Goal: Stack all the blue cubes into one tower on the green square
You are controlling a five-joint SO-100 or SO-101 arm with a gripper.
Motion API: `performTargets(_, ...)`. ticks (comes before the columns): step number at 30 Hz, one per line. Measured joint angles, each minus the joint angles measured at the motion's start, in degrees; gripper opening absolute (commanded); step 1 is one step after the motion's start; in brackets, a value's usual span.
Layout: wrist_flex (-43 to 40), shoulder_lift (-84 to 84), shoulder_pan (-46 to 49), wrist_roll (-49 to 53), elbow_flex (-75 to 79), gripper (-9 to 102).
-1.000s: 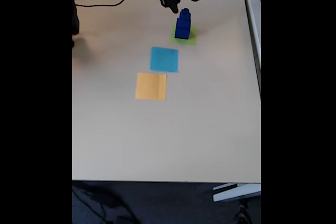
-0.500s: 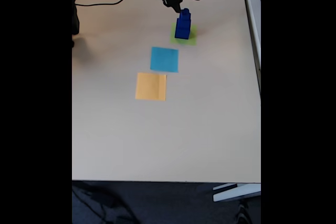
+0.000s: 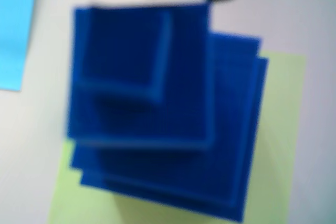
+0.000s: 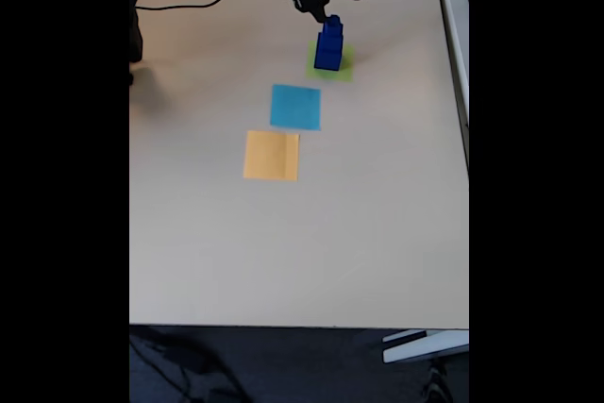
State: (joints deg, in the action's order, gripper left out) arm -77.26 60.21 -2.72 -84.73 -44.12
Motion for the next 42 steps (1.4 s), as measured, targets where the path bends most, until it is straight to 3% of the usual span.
performTargets(42,-5.1,-2.5,0.0,0.4,6.1,0)
